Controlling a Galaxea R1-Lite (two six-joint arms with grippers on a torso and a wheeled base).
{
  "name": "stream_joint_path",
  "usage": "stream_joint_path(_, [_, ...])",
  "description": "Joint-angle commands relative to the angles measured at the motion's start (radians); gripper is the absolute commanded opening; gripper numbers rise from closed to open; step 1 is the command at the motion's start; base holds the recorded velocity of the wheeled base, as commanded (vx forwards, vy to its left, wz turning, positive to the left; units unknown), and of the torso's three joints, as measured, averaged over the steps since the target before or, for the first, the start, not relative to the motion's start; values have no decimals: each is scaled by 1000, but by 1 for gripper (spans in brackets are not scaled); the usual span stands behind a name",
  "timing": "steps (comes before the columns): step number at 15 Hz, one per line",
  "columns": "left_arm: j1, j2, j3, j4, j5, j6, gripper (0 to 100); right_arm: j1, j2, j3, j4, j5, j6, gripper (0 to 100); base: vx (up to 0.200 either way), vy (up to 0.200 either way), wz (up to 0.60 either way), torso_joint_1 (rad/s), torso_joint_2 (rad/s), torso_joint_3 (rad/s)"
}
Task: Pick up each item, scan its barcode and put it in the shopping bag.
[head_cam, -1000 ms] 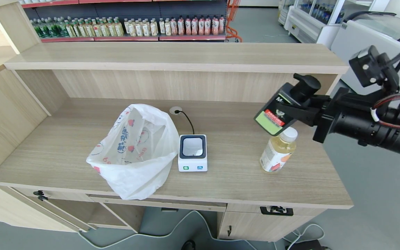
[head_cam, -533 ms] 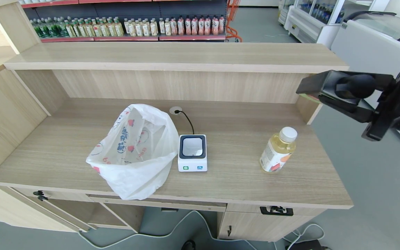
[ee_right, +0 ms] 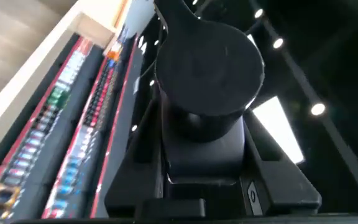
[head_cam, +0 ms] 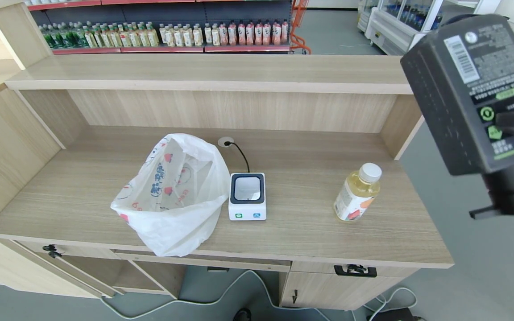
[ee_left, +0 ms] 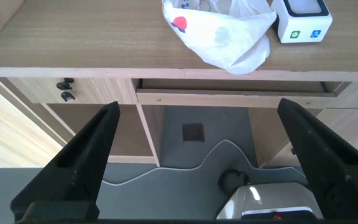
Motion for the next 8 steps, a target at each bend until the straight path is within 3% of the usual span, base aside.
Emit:
stream_joint_path(1, [0, 0, 0, 0, 0, 0, 100, 81, -38, 28, 104, 39, -150, 0, 0, 0, 0, 0, 0, 0])
stream_joint_path(5, [0, 0, 0, 0, 0, 0, 100, 104, -139, 24, 454, 44, -382, 0, 0, 0, 0, 0, 0, 0])
stream_joint_path(8, [0, 0, 0, 0, 0, 0, 100, 106, -193, 24, 538, 45, -418, 0, 0, 0, 0, 0, 0, 0])
